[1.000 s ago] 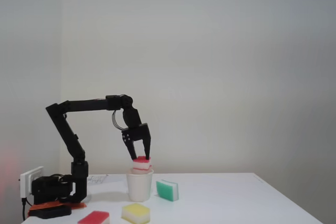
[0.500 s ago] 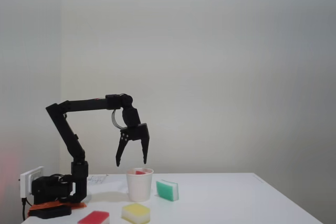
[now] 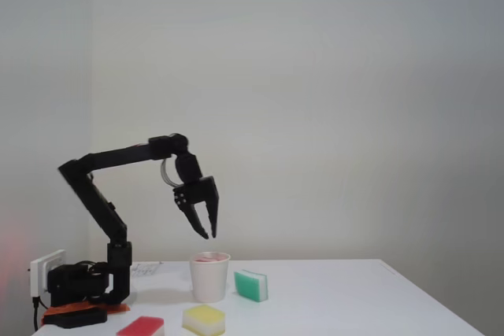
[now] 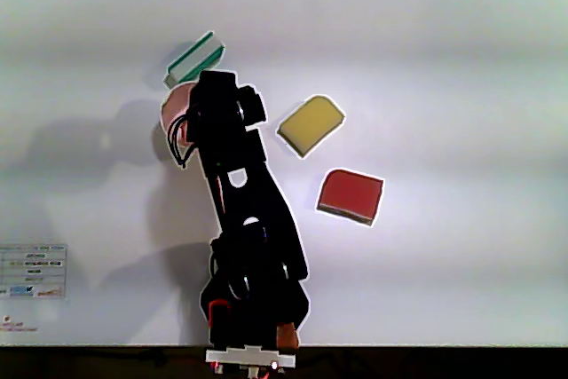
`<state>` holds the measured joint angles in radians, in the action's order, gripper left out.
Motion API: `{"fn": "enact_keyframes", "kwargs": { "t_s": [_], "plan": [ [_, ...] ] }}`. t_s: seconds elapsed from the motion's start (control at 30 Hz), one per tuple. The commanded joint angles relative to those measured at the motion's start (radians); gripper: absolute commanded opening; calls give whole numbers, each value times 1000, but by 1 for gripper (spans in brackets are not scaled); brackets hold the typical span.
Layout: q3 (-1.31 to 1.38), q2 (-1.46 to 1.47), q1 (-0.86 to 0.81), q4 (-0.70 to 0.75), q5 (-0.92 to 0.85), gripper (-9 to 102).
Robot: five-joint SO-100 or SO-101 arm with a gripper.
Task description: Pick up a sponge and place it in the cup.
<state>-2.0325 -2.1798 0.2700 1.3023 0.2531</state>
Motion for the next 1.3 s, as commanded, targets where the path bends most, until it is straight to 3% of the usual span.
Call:
{"fn": "enact_keyframes", "kwargs": {
  "t_s": [0.0,0.77,1.1,1.27],
  "plan": [
    [-98,-156,-28,-29,-25,0],
    [-838,-963,-334,-138,-135,0],
    [-1057,-1081,-354,-199,-140,0],
    [-1058,-1083,-362,-101,-147,0]
  ]
}}
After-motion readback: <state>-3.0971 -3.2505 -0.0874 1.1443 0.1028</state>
